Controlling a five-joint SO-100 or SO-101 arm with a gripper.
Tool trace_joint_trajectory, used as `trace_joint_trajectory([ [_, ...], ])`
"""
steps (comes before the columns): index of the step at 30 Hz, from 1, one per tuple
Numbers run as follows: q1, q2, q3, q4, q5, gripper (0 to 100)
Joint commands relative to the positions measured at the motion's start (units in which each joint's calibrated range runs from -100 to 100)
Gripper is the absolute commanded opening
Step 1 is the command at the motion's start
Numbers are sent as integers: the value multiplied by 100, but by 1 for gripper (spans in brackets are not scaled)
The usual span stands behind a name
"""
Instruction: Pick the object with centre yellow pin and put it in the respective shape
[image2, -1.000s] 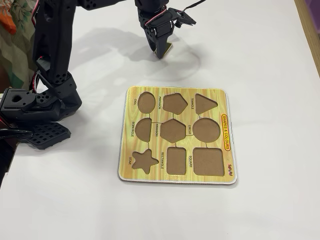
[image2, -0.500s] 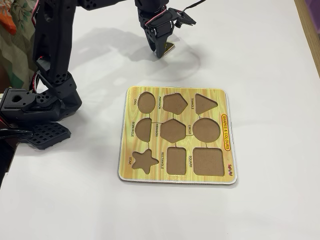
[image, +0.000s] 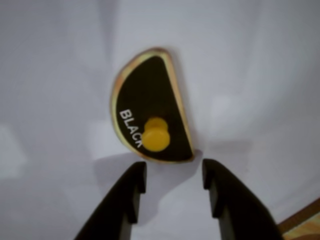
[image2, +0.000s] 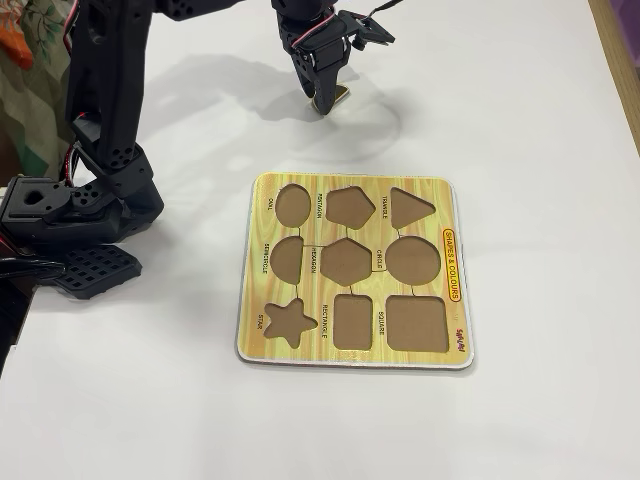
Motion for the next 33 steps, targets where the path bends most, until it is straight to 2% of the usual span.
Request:
trace_joint_trajectory([
  [1, -64, -185, -288, -48, -24, 14],
  [9, -45, -151, -270, -463, -13, 14],
  [33, 34, -101, -216, -480, -19, 13],
])
